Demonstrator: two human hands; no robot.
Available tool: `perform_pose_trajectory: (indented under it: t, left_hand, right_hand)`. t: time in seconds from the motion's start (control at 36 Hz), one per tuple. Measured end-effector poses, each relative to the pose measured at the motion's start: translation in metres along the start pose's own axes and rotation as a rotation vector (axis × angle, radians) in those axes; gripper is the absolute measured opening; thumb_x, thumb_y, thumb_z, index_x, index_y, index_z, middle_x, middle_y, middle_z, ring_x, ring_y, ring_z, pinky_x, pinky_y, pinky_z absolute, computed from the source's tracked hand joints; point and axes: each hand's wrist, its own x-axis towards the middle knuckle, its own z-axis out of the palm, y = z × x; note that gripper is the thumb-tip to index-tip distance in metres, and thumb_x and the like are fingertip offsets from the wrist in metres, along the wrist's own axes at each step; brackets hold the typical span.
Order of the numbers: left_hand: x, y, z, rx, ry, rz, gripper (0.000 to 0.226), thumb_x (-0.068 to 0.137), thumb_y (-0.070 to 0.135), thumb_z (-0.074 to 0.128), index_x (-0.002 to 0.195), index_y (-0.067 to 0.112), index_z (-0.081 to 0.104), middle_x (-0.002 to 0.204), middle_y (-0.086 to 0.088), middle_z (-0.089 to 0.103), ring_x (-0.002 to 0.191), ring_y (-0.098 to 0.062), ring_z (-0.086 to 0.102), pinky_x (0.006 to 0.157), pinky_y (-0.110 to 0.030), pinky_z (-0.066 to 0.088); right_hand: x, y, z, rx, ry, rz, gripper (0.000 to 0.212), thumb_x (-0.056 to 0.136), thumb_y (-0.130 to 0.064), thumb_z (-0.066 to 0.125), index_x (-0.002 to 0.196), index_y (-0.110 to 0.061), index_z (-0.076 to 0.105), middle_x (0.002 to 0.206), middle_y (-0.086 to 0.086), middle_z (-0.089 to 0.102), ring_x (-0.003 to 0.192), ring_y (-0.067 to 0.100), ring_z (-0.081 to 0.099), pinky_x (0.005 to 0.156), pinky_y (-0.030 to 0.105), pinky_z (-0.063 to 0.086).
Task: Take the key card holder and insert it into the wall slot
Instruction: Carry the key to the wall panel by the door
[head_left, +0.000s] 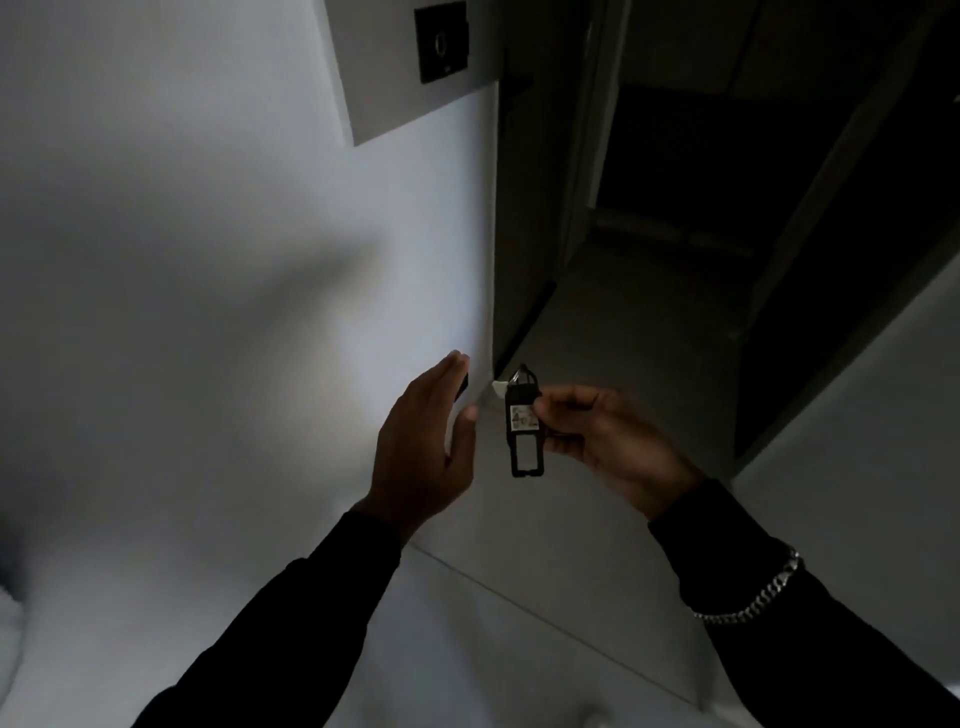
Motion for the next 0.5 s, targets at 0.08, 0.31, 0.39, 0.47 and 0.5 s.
perform_pose_trajectory:
  t: [0.08, 0.31, 0.39, 0.47, 0.5]
  left_hand:
    - [0.036, -0.003, 0.039, 0.019, -0.009, 0.002, 0.049, 0.099, 0.027, 0.045, 0.14, 0.001, 0.054, 0.144, -0.013, 0.059, 0.136, -0.021, 0.053, 0.115, -0.015, 0.034]
    - [0.142, 0.01, 0.129, 0.147, 0.021, -0.044, 0.048, 0.098, 0.028, 0.046, 0.136, 0.001, 0.059, 0.142, -0.016, 0.06, 0.132, -0.027, 0.057, 0.108, -0.037, 0.047]
    - [0.181, 0.013, 0.144, 0.194, 0.048, -0.074, 0.049, 0.098, 0.032, 0.046, 0.135, 0.002, 0.06, 0.142, -0.015, 0.061, 0.131, -0.028, 0.058, 0.105, -0.04, 0.05]
    - [0.216, 0.006, 0.152, 0.239, 0.069, -0.112, 0.051, 0.098, 0.033, 0.045, 0.138, 0.003, 0.057, 0.146, -0.016, 0.056, 0.134, -0.031, 0.055, 0.106, -0.047, 0.052]
    - [0.227, 0.001, 0.154, 0.26, 0.071, -0.116, 0.051, 0.098, 0.032, 0.046, 0.139, 0.002, 0.056, 0.149, -0.017, 0.053, 0.137, -0.032, 0.052, 0.107, -0.049, 0.051]
  right_hand:
    - [0.041, -0.009, -0.041, 0.015, -0.009, -0.016, 0.018, 0.086, -0.008, 0.063, 0.079, -0.017, 0.077, 0.074, -0.004, 0.077, 0.069, 0.005, 0.07, 0.058, 0.016, 0.055]
    - [0.144, -0.05, -0.148, 0.02, -0.082, 0.004, 0.013, 0.085, -0.009, 0.066, 0.079, -0.017, 0.075, 0.073, -0.004, 0.076, 0.069, 0.007, 0.068, 0.058, 0.018, 0.055]
    - [0.181, -0.073, -0.176, 0.023, -0.151, 0.039, 0.012, 0.086, -0.005, 0.063, 0.084, -0.012, 0.072, 0.071, -0.003, 0.076, 0.069, 0.007, 0.071, 0.056, 0.018, 0.056]
    - [0.22, -0.095, -0.195, -0.004, -0.187, 0.041, 0.009, 0.086, -0.005, 0.063, 0.088, -0.009, 0.07, 0.073, -0.001, 0.077, 0.072, 0.011, 0.072, 0.06, 0.021, 0.058]
    - [0.234, -0.101, -0.2, -0.006, -0.206, 0.04, 0.008, 0.086, -0.005, 0.063, 0.089, -0.008, 0.07, 0.074, 0.0, 0.077, 0.073, 0.012, 0.072, 0.061, 0.022, 0.058]
